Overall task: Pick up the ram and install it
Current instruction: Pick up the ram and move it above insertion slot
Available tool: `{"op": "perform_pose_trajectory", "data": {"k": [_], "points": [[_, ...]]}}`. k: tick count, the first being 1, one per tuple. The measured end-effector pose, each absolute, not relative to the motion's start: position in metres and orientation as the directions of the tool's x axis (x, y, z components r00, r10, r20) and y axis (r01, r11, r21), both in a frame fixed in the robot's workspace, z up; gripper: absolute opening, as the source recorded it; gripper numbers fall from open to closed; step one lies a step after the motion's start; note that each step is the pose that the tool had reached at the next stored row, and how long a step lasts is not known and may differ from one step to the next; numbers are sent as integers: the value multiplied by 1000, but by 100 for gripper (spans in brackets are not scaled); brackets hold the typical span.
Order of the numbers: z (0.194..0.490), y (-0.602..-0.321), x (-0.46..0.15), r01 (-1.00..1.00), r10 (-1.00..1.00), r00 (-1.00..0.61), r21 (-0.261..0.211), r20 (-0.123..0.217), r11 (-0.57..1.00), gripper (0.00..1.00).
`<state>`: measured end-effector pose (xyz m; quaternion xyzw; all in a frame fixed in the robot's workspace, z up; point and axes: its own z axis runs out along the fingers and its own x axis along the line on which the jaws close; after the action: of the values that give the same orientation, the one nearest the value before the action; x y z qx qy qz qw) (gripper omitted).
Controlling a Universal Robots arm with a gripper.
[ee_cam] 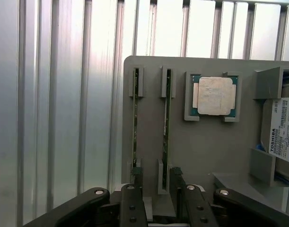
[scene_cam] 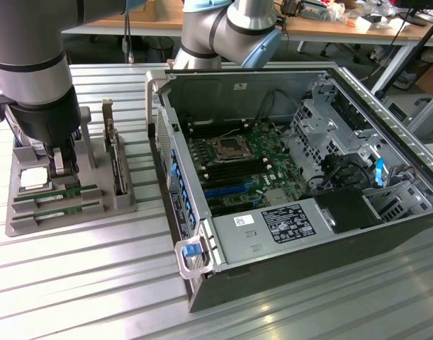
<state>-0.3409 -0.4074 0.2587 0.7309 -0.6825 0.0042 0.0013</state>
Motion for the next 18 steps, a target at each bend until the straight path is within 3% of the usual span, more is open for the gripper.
{"op": "perform_pose_trajectory", "data": {"k": [18], "points": [[251,-407,-341,-998,-998,68,-4,8,-68,36]]}}
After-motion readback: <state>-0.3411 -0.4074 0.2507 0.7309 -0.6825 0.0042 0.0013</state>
